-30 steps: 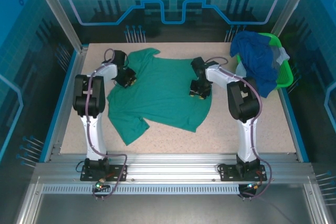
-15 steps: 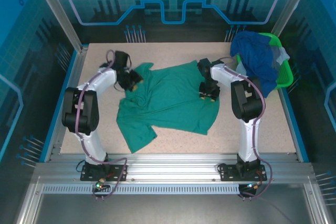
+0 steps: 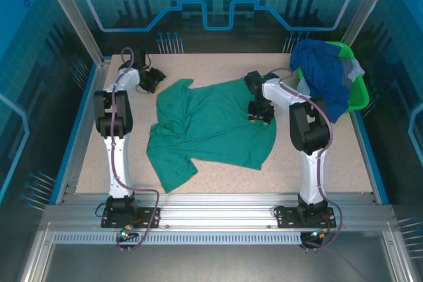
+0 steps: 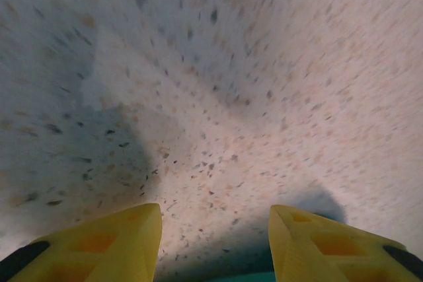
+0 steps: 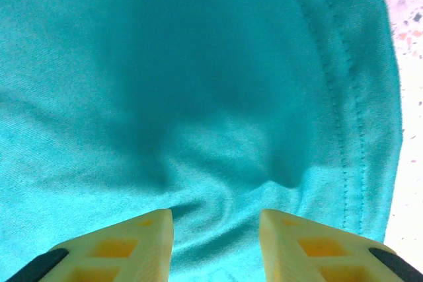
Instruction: Fold and stack the t-shirts
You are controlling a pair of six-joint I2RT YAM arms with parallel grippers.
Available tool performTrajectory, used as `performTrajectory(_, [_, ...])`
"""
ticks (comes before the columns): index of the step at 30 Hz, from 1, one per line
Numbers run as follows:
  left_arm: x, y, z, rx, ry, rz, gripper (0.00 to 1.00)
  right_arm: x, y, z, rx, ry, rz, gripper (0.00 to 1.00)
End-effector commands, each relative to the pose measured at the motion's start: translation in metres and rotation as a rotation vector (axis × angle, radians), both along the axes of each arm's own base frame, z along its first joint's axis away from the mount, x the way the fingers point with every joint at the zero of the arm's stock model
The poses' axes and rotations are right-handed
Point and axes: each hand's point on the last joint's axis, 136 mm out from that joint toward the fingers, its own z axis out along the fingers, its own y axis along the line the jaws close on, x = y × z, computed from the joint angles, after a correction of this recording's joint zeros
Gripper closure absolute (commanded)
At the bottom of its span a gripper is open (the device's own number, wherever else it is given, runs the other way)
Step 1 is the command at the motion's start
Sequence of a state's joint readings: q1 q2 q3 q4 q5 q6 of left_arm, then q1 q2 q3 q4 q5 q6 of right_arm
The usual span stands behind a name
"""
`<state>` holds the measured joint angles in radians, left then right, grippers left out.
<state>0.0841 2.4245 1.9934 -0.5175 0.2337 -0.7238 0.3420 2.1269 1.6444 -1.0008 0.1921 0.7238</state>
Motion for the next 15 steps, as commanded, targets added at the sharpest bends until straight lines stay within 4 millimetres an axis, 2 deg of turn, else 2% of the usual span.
performTrajectory(1, [0.008,-0.029,0.014,0.002,-0.091,-0.142,0.51,-0.005,0.007,0.001,0.022,0.011,0.014,0.60])
performTrajectory(7, [-0.010,-0.049,-0.003,0.037,-0.063,-0.194,0.50,-0.004,0.008,-0.003,0.032,0.017,0.012,0.60])
performTrajectory(11, [-0.021,-0.061,-0.003,0.066,-0.052,-0.264,0.52,-0.003,0.009,-0.004,0.038,0.018,0.012,0.60])
performTrajectory(13, [-0.027,-0.060,0.000,0.109,-0.045,-0.273,0.55,-0.003,0.010,-0.006,0.042,0.021,0.011,0.60])
performTrajectory(15, [-0.030,-0.059,0.002,0.139,-0.046,-0.270,0.63,-0.003,0.011,-0.008,0.045,0.025,0.011,0.60])
